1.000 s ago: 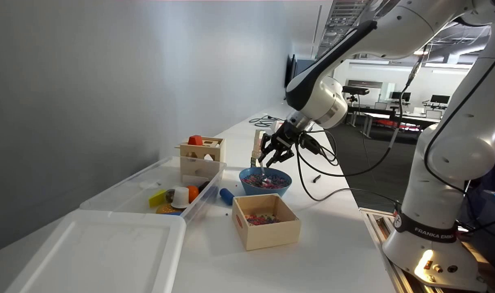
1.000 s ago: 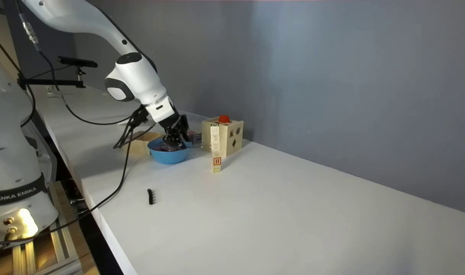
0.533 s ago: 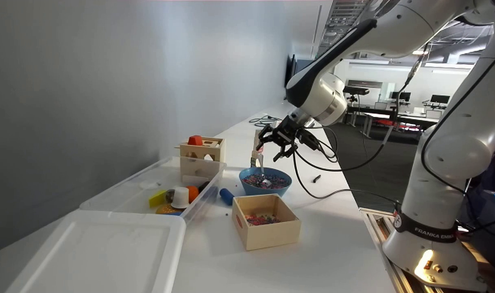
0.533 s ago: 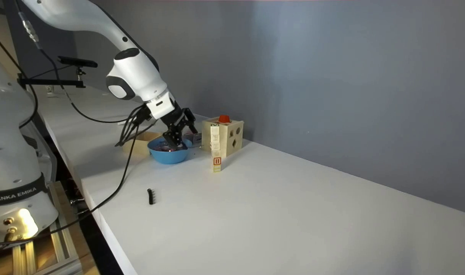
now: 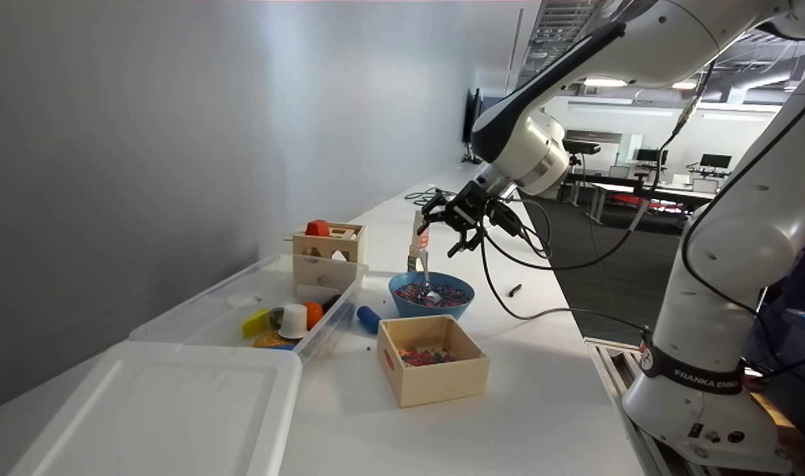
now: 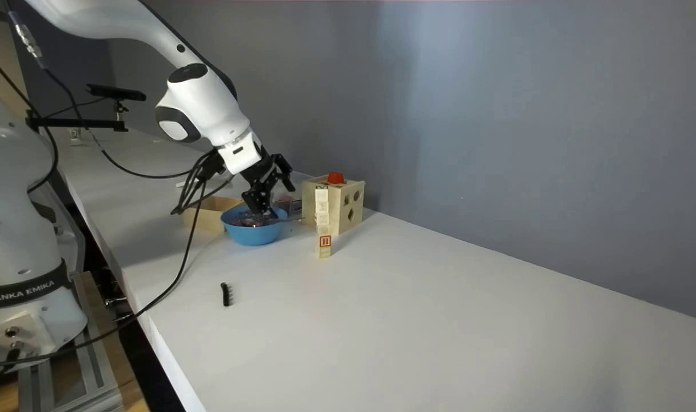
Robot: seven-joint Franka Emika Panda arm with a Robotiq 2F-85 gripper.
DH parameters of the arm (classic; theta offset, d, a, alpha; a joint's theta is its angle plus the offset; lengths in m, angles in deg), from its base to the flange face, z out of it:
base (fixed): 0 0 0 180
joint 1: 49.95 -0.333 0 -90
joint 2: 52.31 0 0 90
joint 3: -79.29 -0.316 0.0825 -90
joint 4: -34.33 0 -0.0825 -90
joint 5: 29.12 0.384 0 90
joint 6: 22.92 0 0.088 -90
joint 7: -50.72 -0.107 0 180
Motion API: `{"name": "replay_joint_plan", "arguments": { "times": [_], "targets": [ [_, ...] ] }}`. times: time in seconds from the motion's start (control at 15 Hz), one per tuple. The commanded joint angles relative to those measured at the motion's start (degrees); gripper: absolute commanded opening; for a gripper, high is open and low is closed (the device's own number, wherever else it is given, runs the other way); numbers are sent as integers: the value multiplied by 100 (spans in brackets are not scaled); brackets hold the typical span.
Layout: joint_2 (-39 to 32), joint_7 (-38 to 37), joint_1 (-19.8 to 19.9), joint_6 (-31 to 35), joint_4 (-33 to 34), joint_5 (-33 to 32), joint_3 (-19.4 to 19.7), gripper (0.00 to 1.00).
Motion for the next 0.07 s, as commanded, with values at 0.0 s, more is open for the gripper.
{"name": "replay_joint_plan", "arguments": {
  "times": [0.0],
  "targets": [
    [0,-3,1,-3,0,0,0,100]
  ]
}}
